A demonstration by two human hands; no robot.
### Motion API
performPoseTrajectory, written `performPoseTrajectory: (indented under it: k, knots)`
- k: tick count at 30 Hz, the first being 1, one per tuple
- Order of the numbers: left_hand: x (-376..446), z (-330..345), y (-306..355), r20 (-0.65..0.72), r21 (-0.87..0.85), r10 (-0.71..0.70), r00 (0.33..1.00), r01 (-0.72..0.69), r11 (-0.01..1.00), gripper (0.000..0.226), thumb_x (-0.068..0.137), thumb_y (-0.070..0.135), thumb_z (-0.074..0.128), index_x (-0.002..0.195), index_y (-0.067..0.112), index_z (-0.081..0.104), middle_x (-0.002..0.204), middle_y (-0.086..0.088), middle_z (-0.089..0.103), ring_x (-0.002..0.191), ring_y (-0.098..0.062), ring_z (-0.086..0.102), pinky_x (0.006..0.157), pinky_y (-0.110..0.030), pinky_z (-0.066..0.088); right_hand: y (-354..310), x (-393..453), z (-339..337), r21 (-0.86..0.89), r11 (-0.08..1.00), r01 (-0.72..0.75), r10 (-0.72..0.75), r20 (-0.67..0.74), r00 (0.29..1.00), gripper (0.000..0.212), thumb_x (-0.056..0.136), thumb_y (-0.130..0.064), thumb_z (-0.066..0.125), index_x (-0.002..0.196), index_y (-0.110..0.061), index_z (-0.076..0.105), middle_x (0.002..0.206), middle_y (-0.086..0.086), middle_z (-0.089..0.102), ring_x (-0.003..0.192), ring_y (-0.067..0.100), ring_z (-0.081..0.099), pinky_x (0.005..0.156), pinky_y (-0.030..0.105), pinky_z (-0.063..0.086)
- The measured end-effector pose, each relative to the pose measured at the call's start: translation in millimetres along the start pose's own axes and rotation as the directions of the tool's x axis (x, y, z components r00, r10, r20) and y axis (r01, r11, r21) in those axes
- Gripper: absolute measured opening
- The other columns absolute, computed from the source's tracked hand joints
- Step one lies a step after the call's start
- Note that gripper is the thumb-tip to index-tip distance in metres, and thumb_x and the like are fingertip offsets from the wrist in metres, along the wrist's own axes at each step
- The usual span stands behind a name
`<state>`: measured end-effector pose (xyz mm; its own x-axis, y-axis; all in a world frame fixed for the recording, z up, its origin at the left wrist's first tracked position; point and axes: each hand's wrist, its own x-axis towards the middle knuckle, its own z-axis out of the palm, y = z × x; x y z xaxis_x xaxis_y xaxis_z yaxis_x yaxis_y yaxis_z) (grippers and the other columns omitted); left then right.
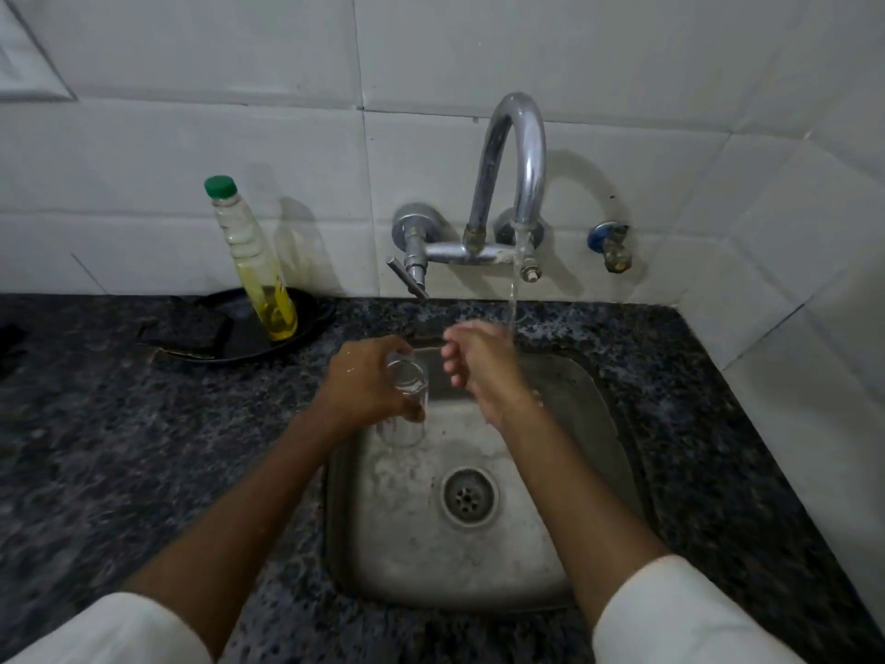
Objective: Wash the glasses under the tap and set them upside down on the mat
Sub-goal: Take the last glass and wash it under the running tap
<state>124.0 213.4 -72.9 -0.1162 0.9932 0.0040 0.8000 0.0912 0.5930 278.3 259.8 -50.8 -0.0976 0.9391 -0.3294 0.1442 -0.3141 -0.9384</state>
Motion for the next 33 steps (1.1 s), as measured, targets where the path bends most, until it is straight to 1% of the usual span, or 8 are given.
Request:
performPoseTrajectory:
  k: [3, 8, 13, 16, 19, 23, 27, 33]
  knots:
    - [-2, -11, -13, -0.039, -0.031, 0.009, 0.999, -0.01, 0.999, 0.067, 0.041, 0.037, 0.096, 0.102, 0.025, 0.072, 0.093, 0.002, 0.075, 0.088, -0.017, 0.069, 0.075, -0.03, 0.052, -27, 16, 24, -0.757, 0.615, 0.223, -0.384, -0.041, 0.922, 0.041, 0.089, -0.048, 0.059, 0.101, -0.009, 0.059, 0.093, 0.008, 0.064, 0.084, 0.024, 0.06, 0.076, 0.037, 0.048]
    - [-5, -31, -26, -0.064, -0.054, 0.028, 0.998, -0.031, 0.998, 0.06, 0.045, 0.034, 0.095, 0.099, 0.025, 0.071, 0.088, 0.008, 0.069, 0.084, -0.014, 0.065, 0.069, -0.027, 0.047, -57, 37, 61, -0.929, 0.3, 0.215, -0.5, 0.039, 0.865, 0.053, 0.093, -0.056, 0.048, 0.116, -0.011, 0.062, 0.1, 0.01, 0.069, 0.092, 0.029, 0.066, 0.067, 0.033, 0.044]
    - [-3, -41, -41, -0.079, -0.085, 0.061, 0.995, -0.068, 0.994, 0.057, 0.045, 0.035, 0.094, 0.097, 0.027, 0.071, 0.092, 0.004, 0.073, 0.084, -0.014, 0.066, 0.068, -0.027, 0.047, -46, 52, 60, -0.661, 0.723, 0.203, -0.345, -0.09, 0.934, 0.055, 0.1, -0.045, 0.037, 0.089, -0.001, 0.068, 0.076, 0.011, 0.068, 0.069, 0.027, 0.065, 0.061, 0.037, 0.053]
    - [1, -43, -46, -0.062, -0.091, 0.08, 0.995, -0.085, 0.992, 0.063, 0.041, 0.046, 0.086, 0.098, 0.027, 0.071, 0.092, 0.007, 0.072, 0.084, -0.013, 0.067, 0.068, -0.027, 0.049, -37, 44, 47, -0.323, 0.935, 0.148, -0.168, -0.035, 0.985, 0.036, 0.097, -0.033, 0.052, 0.101, 0.001, 0.064, 0.073, 0.014, 0.07, 0.055, 0.02, 0.063, 0.053, 0.03, 0.052]
    - [6, -43, -45, -0.049, -0.094, 0.095, 0.994, -0.099, 0.991, 0.074, 0.036, 0.055, 0.079, 0.104, 0.025, 0.071, 0.098, 0.004, 0.074, 0.089, -0.014, 0.068, 0.076, -0.03, 0.054, -16, 16, 29, -0.406, 0.898, 0.169, -0.123, 0.138, 0.983, 0.023, 0.096, -0.017, 0.054, 0.116, -0.007, 0.059, 0.097, 0.007, 0.068, 0.075, 0.017, 0.065, 0.06, 0.025, 0.049]
    - [4, -41, -31, -0.022, -0.132, 0.13, 0.991, -0.132, 0.982, 0.068, 0.041, 0.054, 0.085, 0.103, 0.029, 0.071, 0.098, 0.006, 0.075, 0.09, -0.011, 0.069, 0.08, -0.031, 0.055, 25, -22, 21, -0.452, 0.846, 0.283, -0.06, 0.446, 0.893, 0.06, 0.075, -0.005, 0.079, 0.127, -0.016, 0.052, 0.115, -0.002, 0.062, 0.096, 0.0, 0.06, 0.078, 0.019, 0.053]
    - [-12, -41, -7, 0.064, -0.167, 0.18, 0.982, -0.167, 0.972, 0.06, 0.049, 0.047, 0.093, 0.102, 0.031, 0.071, 0.097, 0.013, 0.073, 0.089, -0.003, 0.067, 0.08, -0.023, 0.052, 52, -38, 26, -0.294, 0.885, 0.361, -0.285, 0.27, 0.92, 0.063, 0.053, -0.035, 0.089, 0.108, -0.032, 0.06, 0.106, -0.004, 0.072, 0.099, 0.014, 0.067, 0.089, 0.043, 0.056]
    - [-52, -46, 15, 0.23, -0.412, 0.206, 0.951, -0.096, 0.906, 0.054, 0.068, 0.03, 0.09, 0.115, 0.021, 0.067, 0.11, 0.005, 0.072, 0.102, -0.011, 0.068, 0.09, -0.029, 0.054, 56, -68, 8, -0.319, 0.864, 0.39, -0.375, 0.112, 0.92, 0.066, 0.039, -0.048, 0.086, 0.098, -0.023, 0.068, 0.087, -0.003, 0.074, 0.082, 0.016, 0.071, 0.075, 0.047, 0.058]
